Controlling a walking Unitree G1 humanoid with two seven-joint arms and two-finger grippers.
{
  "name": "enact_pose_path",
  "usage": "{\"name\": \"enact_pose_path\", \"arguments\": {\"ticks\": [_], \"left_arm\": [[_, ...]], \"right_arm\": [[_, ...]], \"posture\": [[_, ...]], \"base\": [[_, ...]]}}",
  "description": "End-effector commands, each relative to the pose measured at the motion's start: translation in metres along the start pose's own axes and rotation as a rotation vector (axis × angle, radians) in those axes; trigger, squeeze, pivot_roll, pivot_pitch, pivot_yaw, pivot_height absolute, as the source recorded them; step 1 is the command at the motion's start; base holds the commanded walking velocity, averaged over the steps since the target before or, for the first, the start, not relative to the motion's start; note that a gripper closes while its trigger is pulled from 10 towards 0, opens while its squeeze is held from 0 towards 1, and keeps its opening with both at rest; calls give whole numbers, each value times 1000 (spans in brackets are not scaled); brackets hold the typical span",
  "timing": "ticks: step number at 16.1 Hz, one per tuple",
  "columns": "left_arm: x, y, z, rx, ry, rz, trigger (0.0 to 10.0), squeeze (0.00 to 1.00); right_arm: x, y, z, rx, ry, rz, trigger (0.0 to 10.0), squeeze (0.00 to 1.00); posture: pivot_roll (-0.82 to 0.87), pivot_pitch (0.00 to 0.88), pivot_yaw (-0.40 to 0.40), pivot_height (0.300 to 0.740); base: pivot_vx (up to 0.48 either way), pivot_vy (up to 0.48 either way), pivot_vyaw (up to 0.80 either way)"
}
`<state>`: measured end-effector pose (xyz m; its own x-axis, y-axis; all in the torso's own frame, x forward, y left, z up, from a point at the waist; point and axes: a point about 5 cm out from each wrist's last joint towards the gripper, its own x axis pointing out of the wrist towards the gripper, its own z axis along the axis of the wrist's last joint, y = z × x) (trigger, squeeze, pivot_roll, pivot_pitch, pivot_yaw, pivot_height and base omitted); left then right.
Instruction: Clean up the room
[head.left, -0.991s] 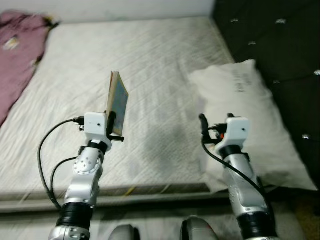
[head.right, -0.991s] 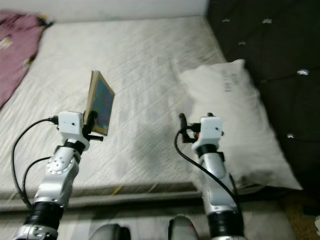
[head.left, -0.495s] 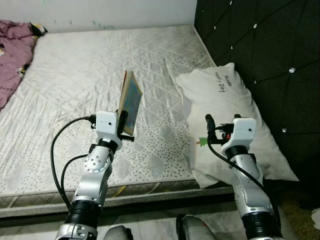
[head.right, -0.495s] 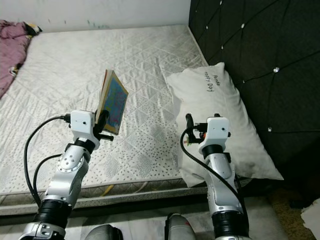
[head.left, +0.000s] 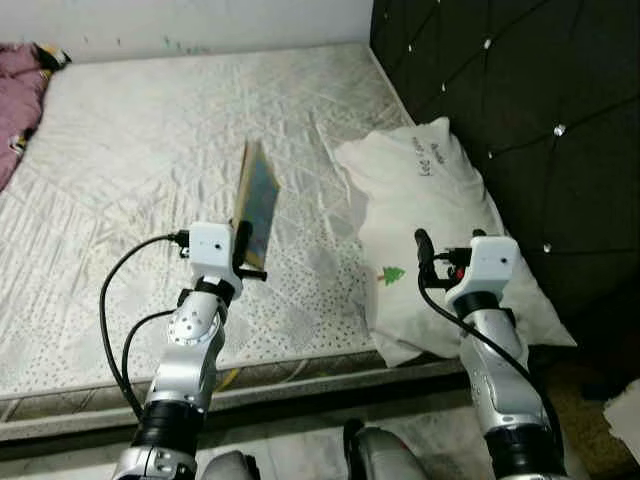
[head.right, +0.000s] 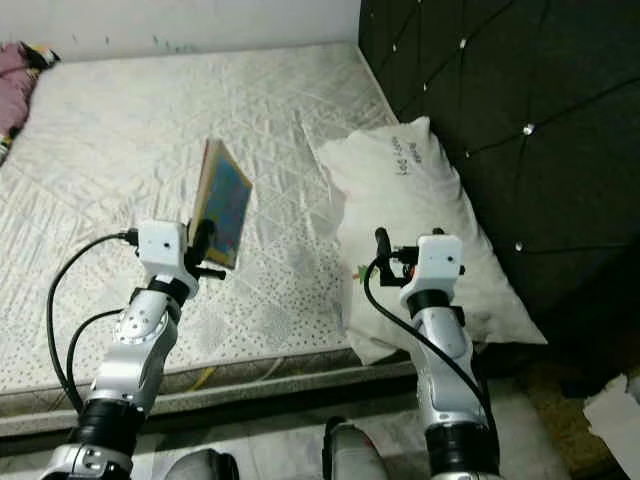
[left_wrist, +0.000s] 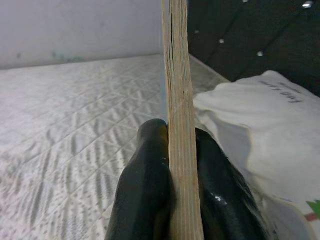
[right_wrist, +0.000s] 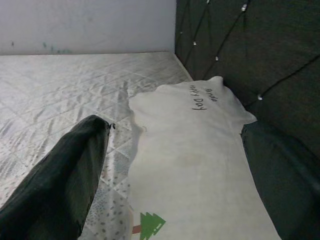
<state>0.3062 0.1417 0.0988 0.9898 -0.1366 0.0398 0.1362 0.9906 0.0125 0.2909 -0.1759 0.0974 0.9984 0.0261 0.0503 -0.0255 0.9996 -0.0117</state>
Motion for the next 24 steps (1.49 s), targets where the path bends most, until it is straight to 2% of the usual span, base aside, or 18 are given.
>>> {"name": "enact_pose_path", "arguments": {"ticks": [1,4,6,8,10,13,24], "left_arm": [[0,7,13,-9,-57,48,10000,0],[-7,14,8,6,-42,110,10000,0],[-11,21,6,12,-26,150,10000,0],[-19,26,4,18,-14,156,10000,0],[-39,36,-1,25,10,173,10000,0],[-57,41,-1,31,17,186,10000,0],[-48,33,6,17,18,155,10000,0]], "right_arm": [[-1,3,3,-5,-4,25,10000,0],[-3,7,5,26,-9,57,10000,0],[-4,17,8,-2,-22,145,10000,0],[-10,17,5,-9,-4,152,10000,0],[-21,12,3,0,24,147,10000,0],[-36,7,2,0,41,142,10000,0],[-32,8,3,12,57,143,10000,0]], "posture": [[-81,115,24,740],[-81,132,27,740],[-61,145,25,740],[-47,160,14,740],[-42,176,0,740],[-46,188,6,740],[-55,184,14,740]], "base": [[0,0,0],[0,0,0],[0,0,0],[0,0,0],[0,0,0],[0,0,0],[0,0,0]]}}
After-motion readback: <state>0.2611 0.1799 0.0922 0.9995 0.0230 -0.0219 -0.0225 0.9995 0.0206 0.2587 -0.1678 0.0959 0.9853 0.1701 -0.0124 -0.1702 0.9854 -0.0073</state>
